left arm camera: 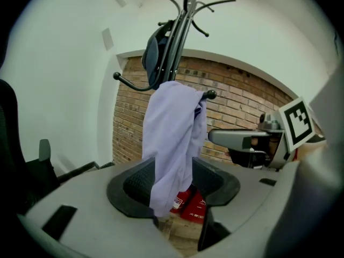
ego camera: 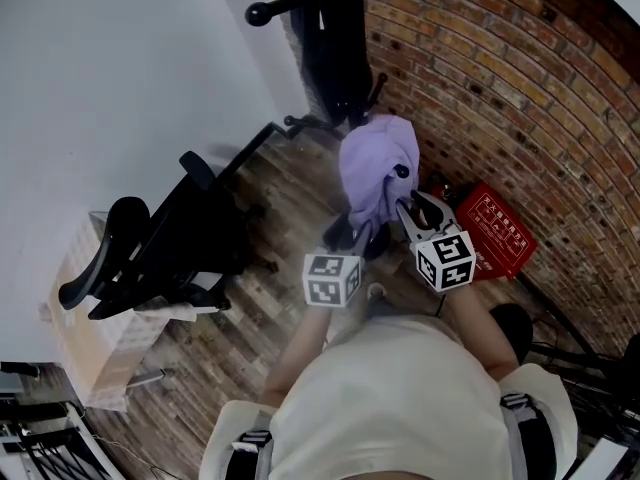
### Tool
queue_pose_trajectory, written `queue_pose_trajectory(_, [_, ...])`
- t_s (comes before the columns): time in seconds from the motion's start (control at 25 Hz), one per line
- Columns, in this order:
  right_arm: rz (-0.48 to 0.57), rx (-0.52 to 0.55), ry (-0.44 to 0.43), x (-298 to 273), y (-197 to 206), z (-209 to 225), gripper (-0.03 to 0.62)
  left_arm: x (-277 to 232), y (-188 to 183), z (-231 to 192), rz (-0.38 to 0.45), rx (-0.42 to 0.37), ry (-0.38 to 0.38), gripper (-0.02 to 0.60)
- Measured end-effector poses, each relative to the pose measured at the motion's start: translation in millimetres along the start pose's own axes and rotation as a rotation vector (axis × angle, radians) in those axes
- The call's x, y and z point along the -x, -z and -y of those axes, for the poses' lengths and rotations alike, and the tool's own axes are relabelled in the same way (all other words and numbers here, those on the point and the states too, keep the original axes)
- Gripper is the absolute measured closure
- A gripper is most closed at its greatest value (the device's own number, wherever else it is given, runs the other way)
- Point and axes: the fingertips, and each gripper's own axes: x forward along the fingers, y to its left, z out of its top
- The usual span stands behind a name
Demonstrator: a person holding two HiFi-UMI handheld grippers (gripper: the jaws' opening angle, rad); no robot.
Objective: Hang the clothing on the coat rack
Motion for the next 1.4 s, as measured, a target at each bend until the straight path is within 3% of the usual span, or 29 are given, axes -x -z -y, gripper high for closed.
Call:
queue_pose_trajectory(0.16, [0.010, -0.010, 0.023, 18, 3, -11, 0.487, 20, 2, 3, 0.015, 0.002, 0.003, 0.390])
queue_pose_trajectory(0.4, [0.020, -0.016, 0.032, 47, 10, -39, 0.488, 53, 8, 11, 0.033, -0.001, 0.014, 0.459])
queue_pose_trajectory(0.72, [0.060, -0.027, 0.033, 90, 13, -79, 0.560, 101, 21, 23, 0.072, 0.010, 0.003, 0.529])
queue_pose_trajectory(1.4, [0.136, 0.007, -0.036, 174, 5, -154, 0.592, 197, 42, 53, 0.155, 0.050, -0.012, 0.557])
